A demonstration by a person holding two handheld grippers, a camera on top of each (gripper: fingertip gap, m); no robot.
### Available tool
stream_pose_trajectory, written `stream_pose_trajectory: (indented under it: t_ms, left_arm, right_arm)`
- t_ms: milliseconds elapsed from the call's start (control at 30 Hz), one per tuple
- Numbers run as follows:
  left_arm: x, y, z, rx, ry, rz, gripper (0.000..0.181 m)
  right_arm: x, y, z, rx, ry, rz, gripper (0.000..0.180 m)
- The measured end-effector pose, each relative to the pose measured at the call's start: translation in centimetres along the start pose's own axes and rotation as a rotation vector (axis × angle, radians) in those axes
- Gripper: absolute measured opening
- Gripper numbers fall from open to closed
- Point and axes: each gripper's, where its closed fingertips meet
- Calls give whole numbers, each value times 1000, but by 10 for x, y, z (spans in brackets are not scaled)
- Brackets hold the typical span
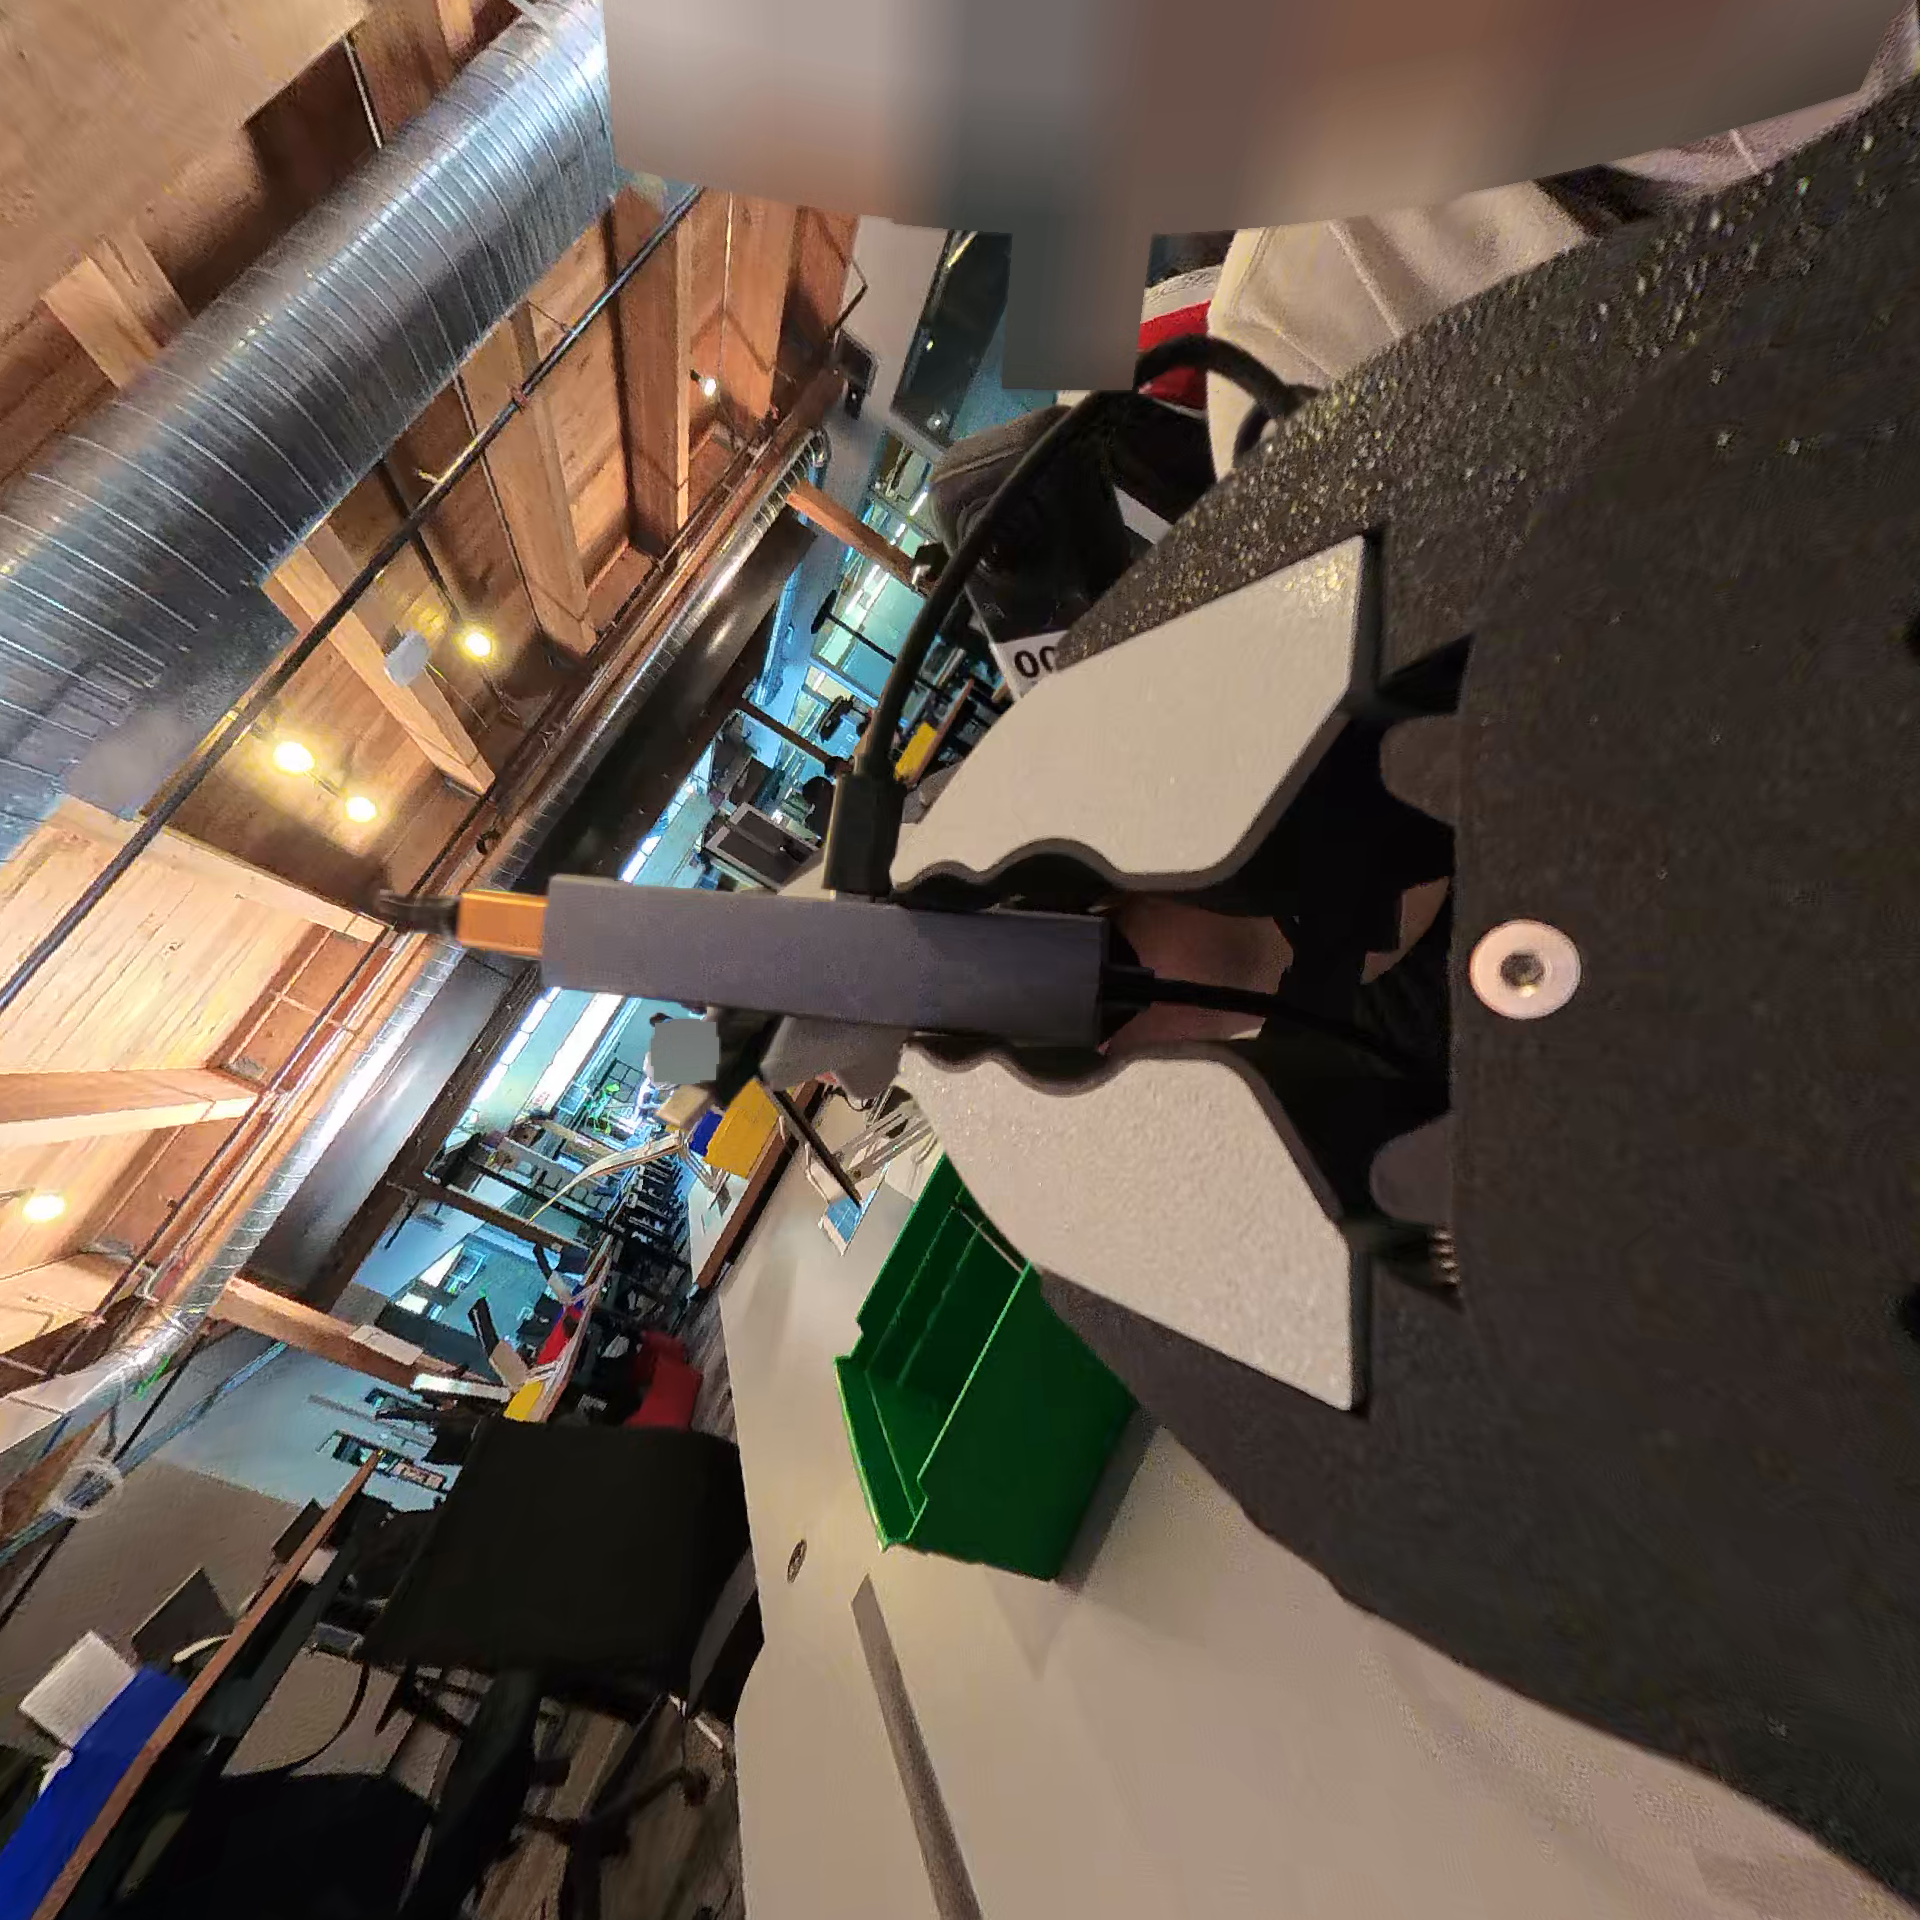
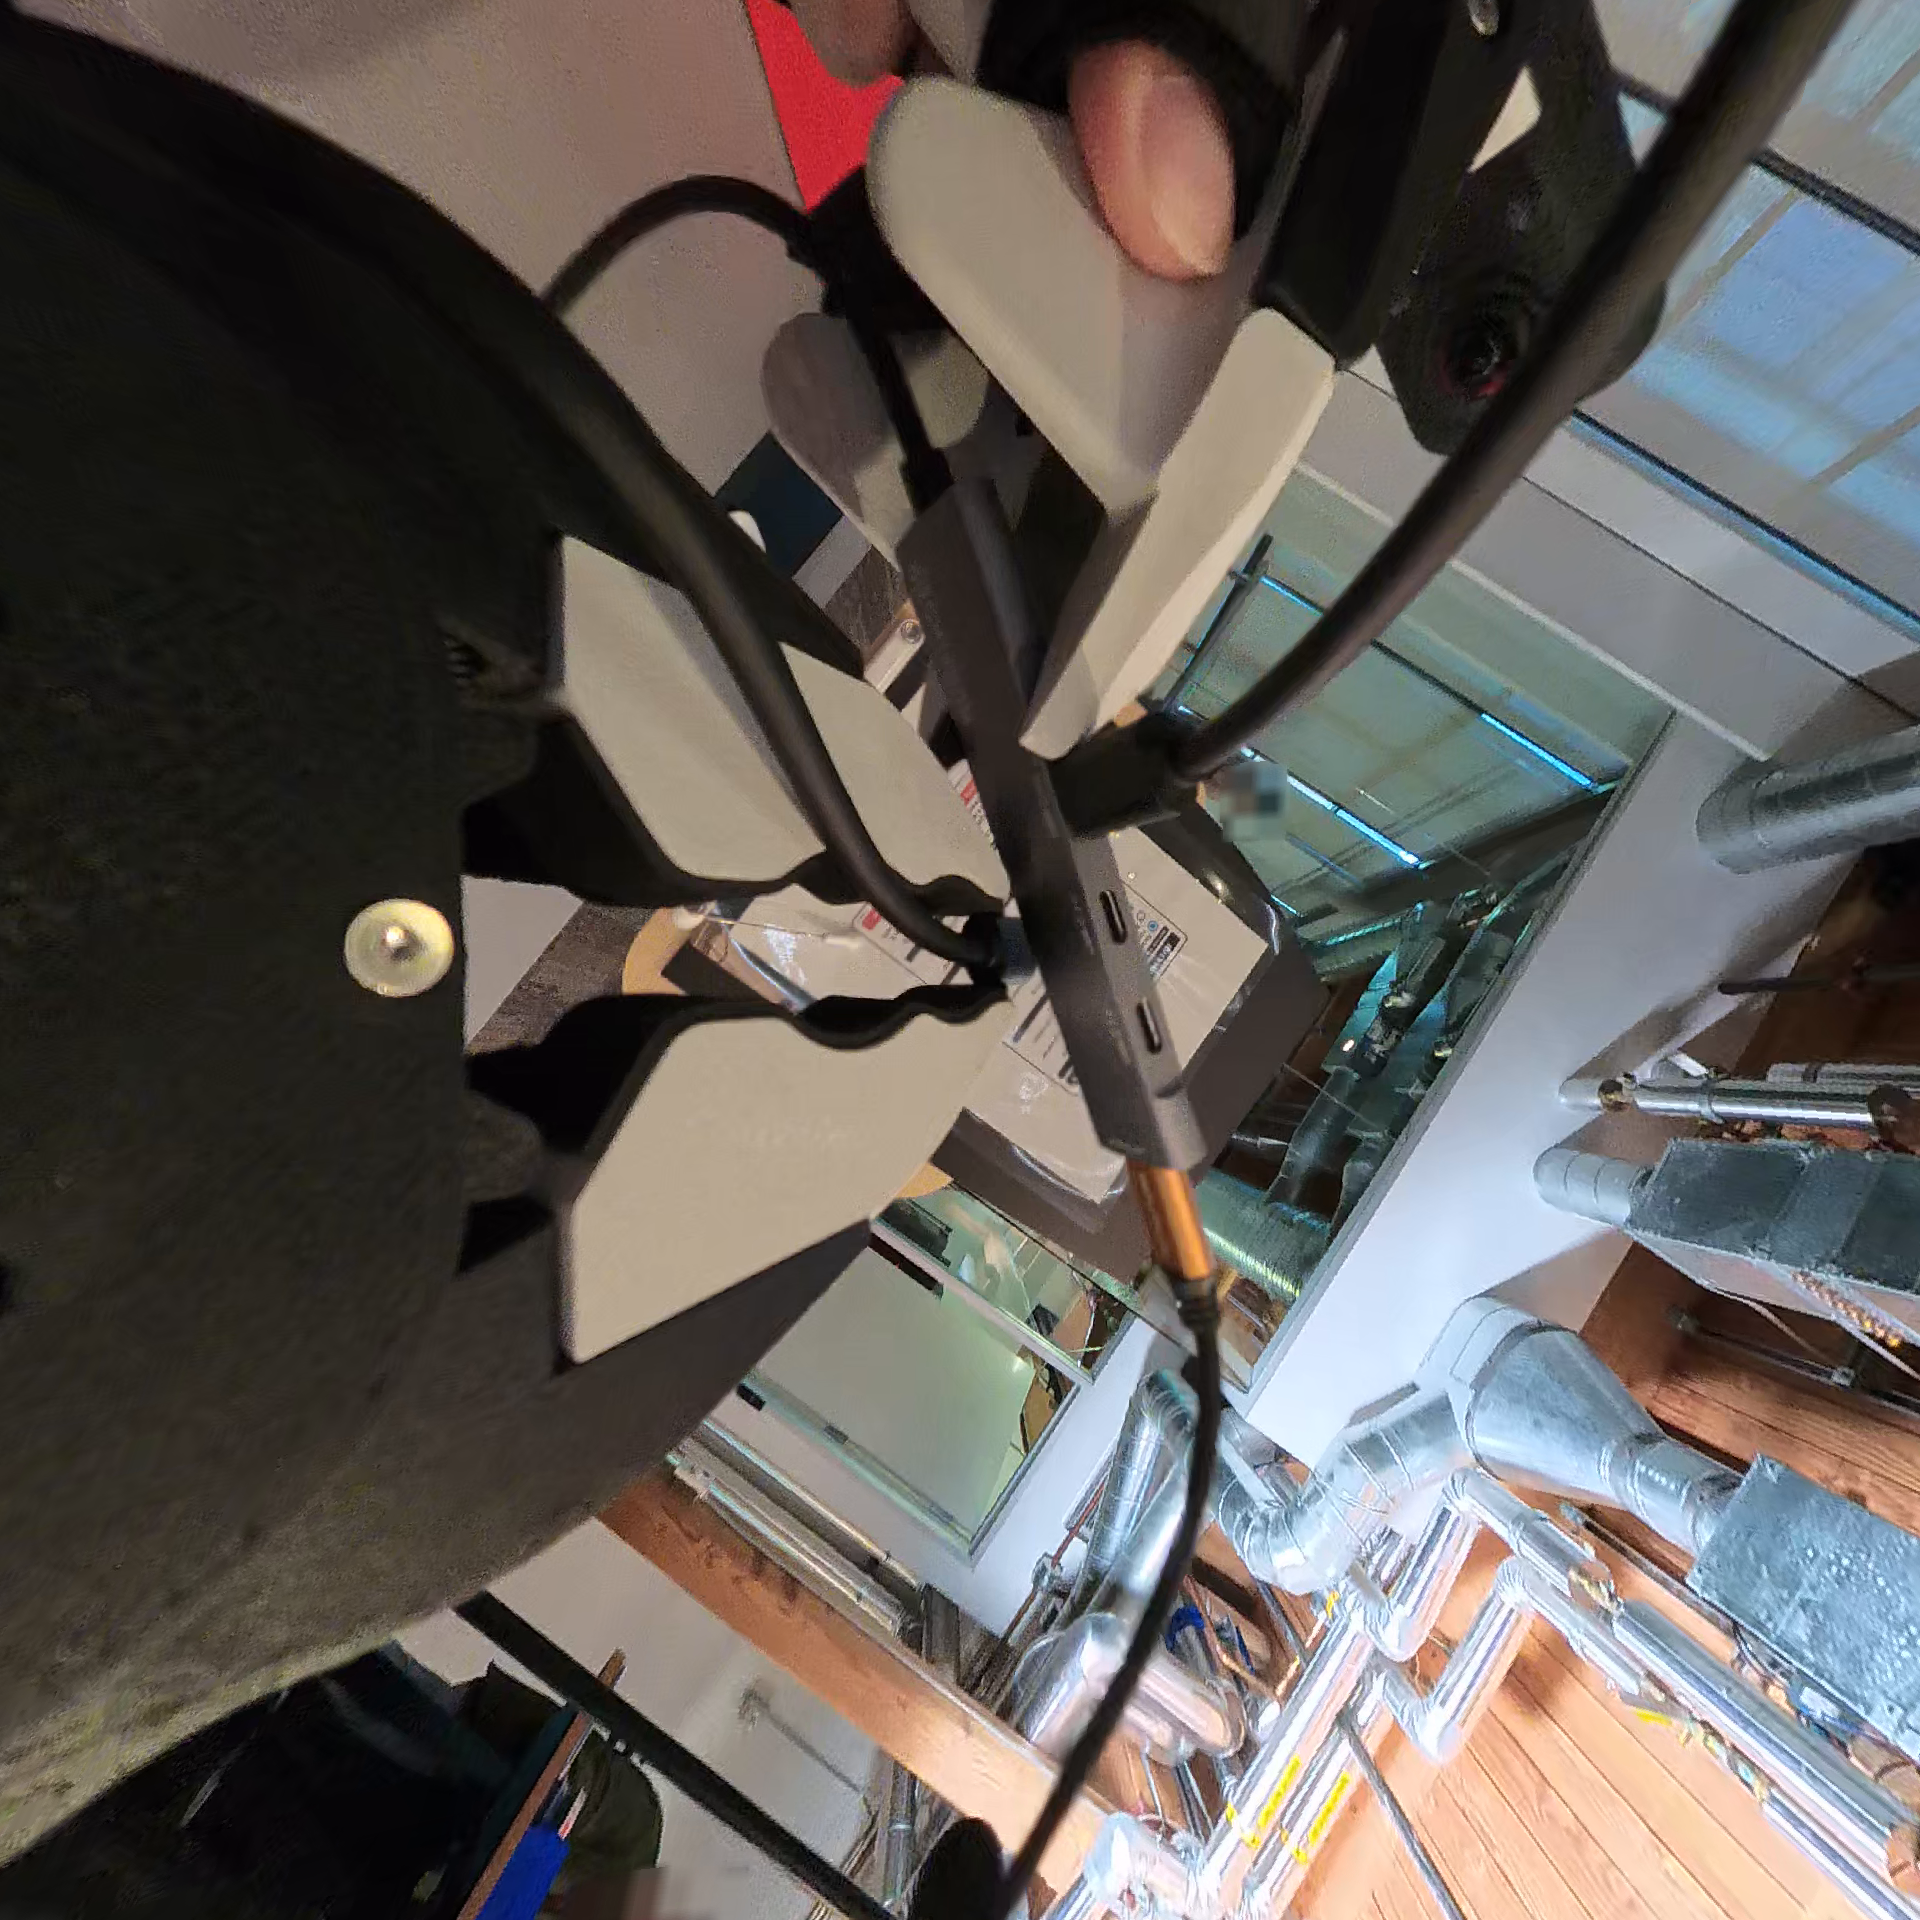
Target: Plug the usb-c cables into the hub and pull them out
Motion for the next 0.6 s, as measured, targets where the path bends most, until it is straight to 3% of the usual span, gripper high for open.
stream_pose_trajectory:
  t_ms: [367,600]
  left_arm:
    - [-8,-14,9,56,-204,17,23]
    - [-22,-14,17,-35,-201,-130,23]
  right_arm:
    - [7,3,6,11,-22,-15,13]
    - [10,4,0,119,56,2,13]
Point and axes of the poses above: each gripper's, where its closed fingertips meet, y back along the fingers, x out of its top, z = x × y across the jaws, and after that the axes turned 5 degrees about -y, right-handed
